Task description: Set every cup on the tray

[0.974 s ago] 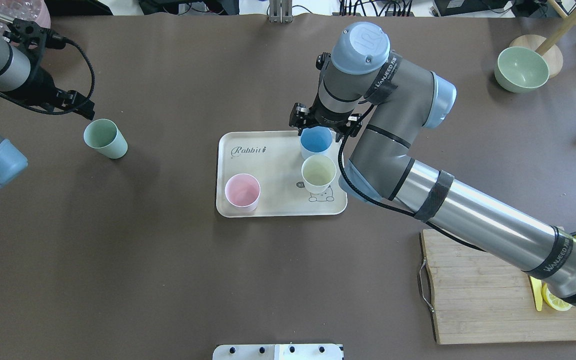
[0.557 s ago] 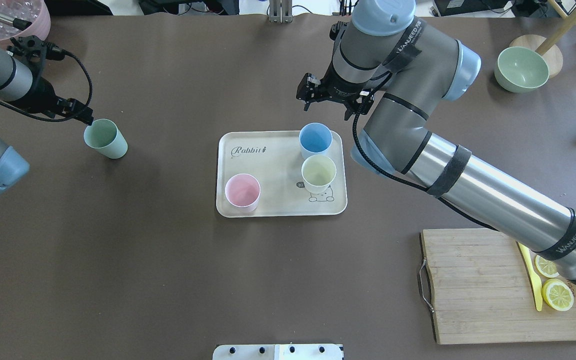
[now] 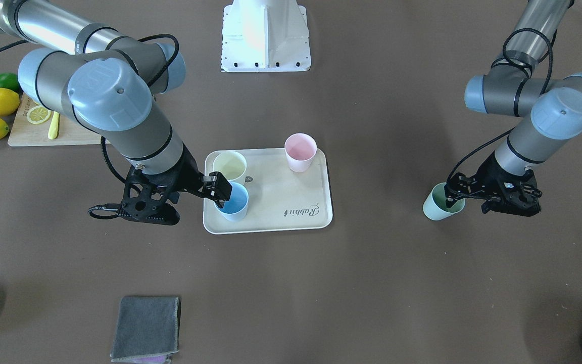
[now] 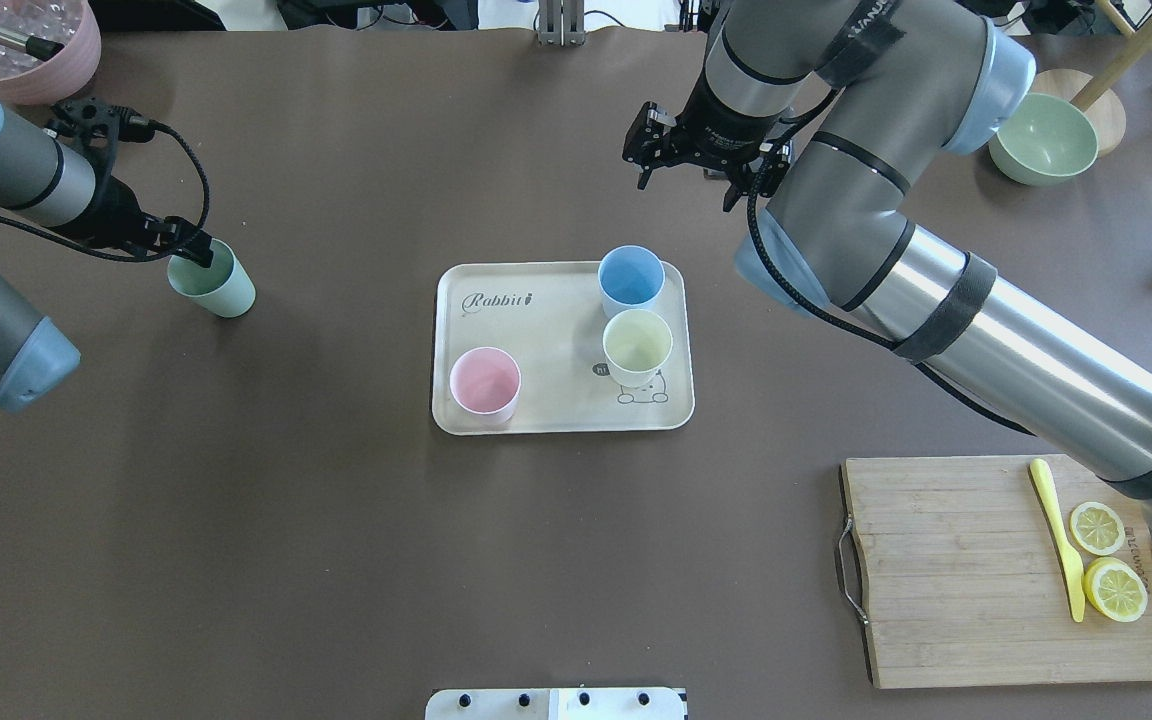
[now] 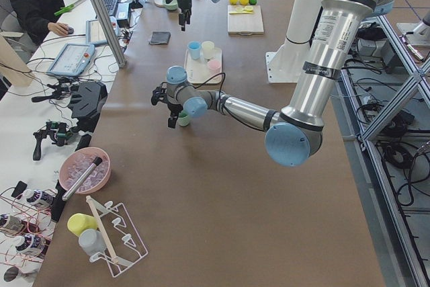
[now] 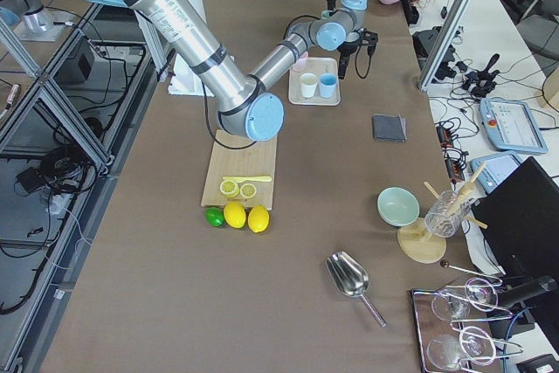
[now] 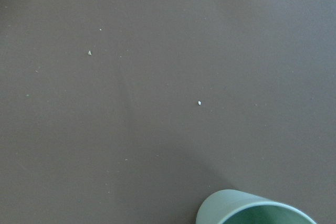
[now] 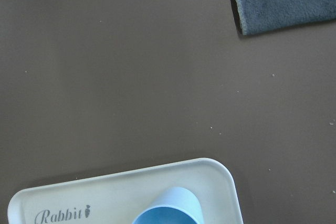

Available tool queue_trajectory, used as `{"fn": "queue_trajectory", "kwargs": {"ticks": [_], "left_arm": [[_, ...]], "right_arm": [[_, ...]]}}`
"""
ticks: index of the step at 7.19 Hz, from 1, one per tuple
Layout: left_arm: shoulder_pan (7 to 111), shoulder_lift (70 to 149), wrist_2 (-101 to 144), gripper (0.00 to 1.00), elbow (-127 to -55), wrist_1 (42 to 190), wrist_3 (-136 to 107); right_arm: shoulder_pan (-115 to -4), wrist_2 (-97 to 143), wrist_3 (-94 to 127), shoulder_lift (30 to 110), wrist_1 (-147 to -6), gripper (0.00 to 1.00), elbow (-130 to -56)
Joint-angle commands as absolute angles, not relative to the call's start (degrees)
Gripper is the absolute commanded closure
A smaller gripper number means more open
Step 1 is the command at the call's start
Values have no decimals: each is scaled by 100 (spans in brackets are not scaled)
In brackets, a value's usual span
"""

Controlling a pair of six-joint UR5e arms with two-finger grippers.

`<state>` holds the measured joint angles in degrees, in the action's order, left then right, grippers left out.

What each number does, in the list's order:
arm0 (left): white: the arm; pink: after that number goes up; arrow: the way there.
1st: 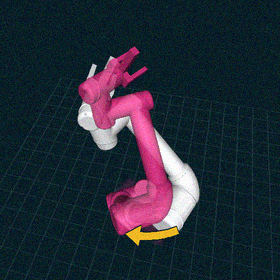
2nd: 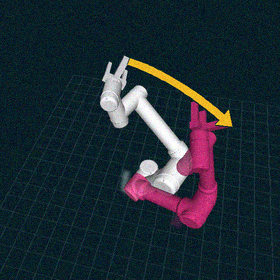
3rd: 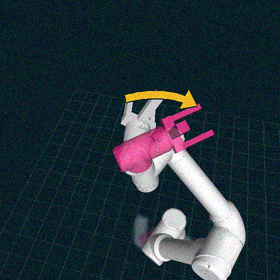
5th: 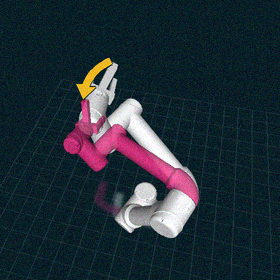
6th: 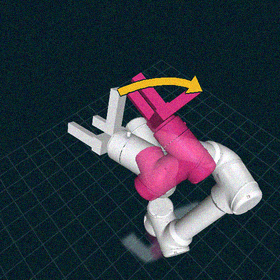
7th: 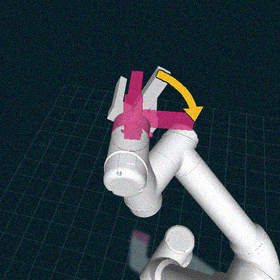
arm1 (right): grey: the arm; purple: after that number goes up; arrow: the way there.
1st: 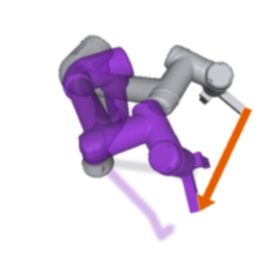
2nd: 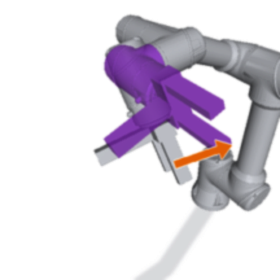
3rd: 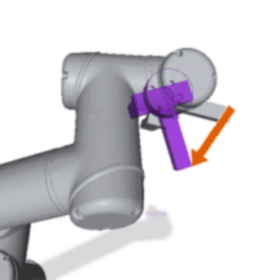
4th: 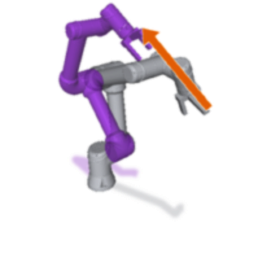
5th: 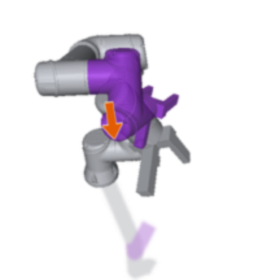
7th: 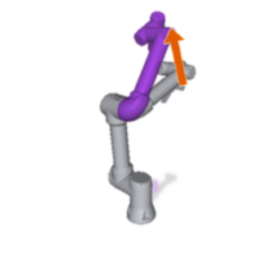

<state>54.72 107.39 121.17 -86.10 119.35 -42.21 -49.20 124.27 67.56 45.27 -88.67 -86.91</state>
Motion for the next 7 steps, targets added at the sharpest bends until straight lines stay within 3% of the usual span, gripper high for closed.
{"fn": "queue_trajectory", "kwargs": {"ticks": [1, 4, 7], "left_arm": [[5327, 10696, 12076, 100, -8596, 12076, -4289], [5439, 10740, 12137, 100, -8797, 11875, -4307], [5441, 11888, 12094, 100, -9552, 9639, -4490]], "right_arm": [[-5219, 12611, 6322, 4876, -9132, 0, -9086], [-5554, 12885, 5827, 5405, -9132, 0, -9457], [-6045, 13007, 5023, 6245, -9184, 0, -9904]]}}
